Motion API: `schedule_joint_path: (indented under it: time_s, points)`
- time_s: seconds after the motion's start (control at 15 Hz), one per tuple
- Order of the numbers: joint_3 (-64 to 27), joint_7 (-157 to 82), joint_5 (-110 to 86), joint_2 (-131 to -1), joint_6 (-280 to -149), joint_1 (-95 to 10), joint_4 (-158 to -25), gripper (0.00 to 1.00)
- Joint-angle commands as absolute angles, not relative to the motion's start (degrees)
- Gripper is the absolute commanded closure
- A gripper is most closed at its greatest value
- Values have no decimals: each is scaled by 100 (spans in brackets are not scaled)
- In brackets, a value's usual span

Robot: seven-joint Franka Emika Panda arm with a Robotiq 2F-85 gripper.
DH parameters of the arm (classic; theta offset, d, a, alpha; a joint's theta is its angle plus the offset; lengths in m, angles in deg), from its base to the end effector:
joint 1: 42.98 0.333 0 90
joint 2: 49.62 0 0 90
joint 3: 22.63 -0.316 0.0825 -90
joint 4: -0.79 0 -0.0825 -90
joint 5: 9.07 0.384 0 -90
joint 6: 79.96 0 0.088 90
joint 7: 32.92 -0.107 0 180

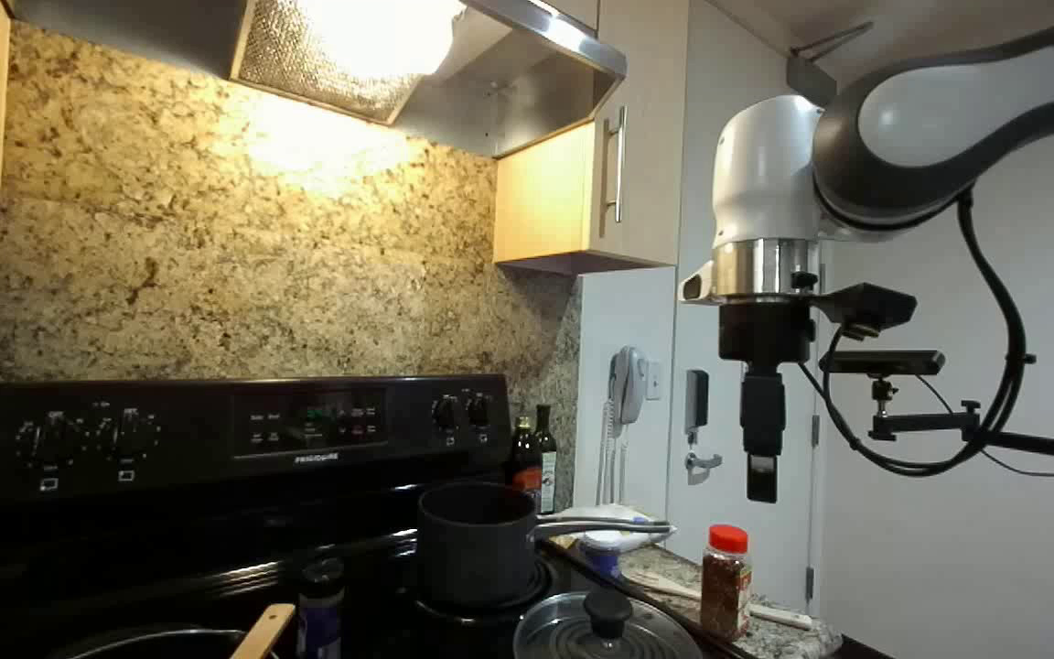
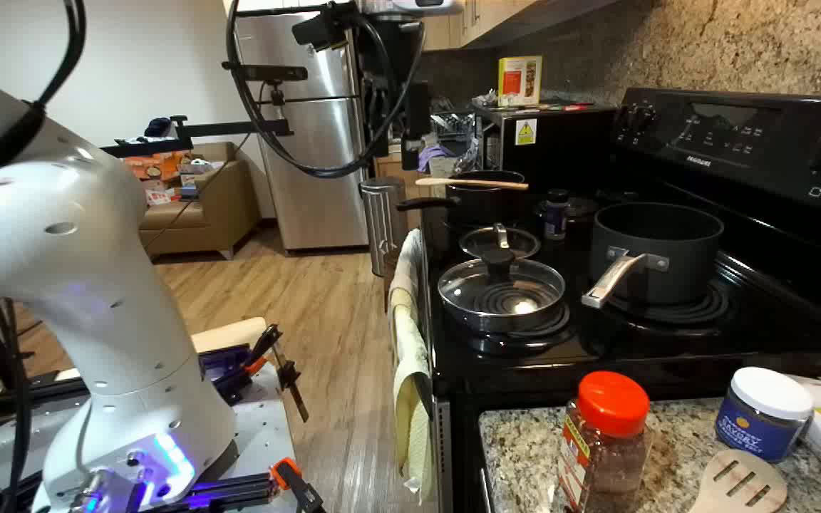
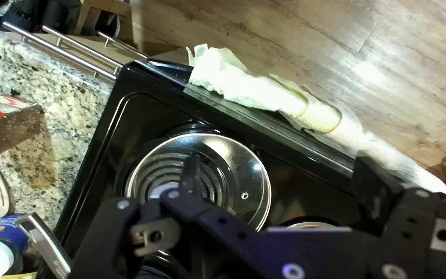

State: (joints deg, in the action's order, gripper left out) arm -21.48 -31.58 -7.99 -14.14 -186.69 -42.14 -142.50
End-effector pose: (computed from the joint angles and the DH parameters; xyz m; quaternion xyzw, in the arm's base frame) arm 0.3606 -0.0010 0.4906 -0.9998 -0.0081 0.0093 0.0149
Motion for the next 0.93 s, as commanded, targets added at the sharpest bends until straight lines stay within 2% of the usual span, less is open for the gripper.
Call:
schedule_joint_path:
  time_s: [0.0, 0.53, 0.87]
  points:
    - [-2167, -3145, -788, -1417, -18655, -4239, -14239, 0]
    - [-2169, -3127, -800, -1703, -18762, -4232, -13995, 0]
    - [-2143, -2727, -828, -2628, -18742, -4110, -13343, 0]
